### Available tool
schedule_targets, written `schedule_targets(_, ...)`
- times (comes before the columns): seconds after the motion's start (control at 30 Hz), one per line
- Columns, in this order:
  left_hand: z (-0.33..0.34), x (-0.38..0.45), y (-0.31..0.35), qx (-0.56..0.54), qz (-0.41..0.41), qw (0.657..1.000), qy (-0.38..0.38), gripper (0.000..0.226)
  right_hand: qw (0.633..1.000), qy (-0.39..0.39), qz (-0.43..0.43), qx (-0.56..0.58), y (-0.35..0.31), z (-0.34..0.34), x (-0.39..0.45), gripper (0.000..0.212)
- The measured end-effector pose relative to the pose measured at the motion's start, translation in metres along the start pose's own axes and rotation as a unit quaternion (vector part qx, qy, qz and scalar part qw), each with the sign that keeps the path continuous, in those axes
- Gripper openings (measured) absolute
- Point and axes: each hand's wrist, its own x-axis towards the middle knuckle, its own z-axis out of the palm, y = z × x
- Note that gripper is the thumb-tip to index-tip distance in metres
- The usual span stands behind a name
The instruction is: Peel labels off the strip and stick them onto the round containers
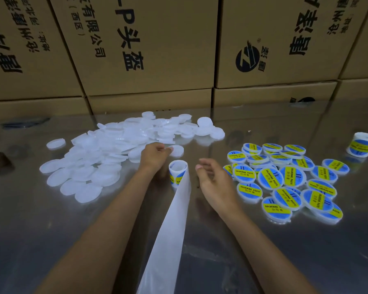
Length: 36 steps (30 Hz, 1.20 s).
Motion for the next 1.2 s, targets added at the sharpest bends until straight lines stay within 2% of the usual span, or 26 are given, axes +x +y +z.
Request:
schedule_targets(0.13,0.008,0.018,0.008,0.095,0.028,0.995,-0.028,0.047,1.0,-0.014,-0.005,-0.006,0.005,0.002,0.003,0.023)
schedule_targets(0.2,0.01,0.021,0.009,0.1,0.027,0.994,-0.036,0.038,1.0,-0.02,-0.01,-0.007,0.007,0.003,0.004,0.022)
schedule_targets(0.3,0.009,0.02,0.006,0.044,0.014,0.998,-0.049,0.045,1.0,-0.024,-0.01,-0.008,0.01,0.005,0.006,0.021)
schedule_targets(0.47,-0.001,0.008,-0.004,-0.111,0.013,0.993,-0.03,0.038,1.0,-0.027,-0.008,-0.012,0.011,0.006,0.007,0.021)
schedule_targets(0.57,-0.004,-0.005,-0.006,-0.152,0.025,0.988,-0.019,0.034,0.999,-0.034,-0.01,-0.021,0.011,0.004,0.006,0.022)
schedule_targets(0.73,-0.014,-0.034,-0.007,-0.261,0.029,0.965,-0.015,0.045,0.999,-0.044,0.005,-0.027,0.007,0.0,0.004,0.027)
schedule_targets(0.83,-0.027,-0.055,-0.009,-0.303,-0.005,0.953,-0.004,0.044,0.999,-0.043,0.008,-0.029,0.007,0.0,0.004,0.028)
schedule_targets(0.93,-0.038,-0.08,-0.013,-0.284,-0.023,0.959,0.0,0.038,0.998,-0.069,0.002,-0.011,0.006,-0.002,0.005,0.034)
schedule_targets(1.1,-0.039,-0.118,-0.006,-0.223,0.001,0.975,-0.006,0.018,0.985,-0.158,0.003,0.065,0.001,-0.002,0.003,0.047)
schedule_targets(1.2,-0.033,-0.129,0.003,-0.212,-0.011,0.977,-0.016,0.015,0.986,-0.152,0.003,0.073,-0.001,-0.004,0.001,0.046)
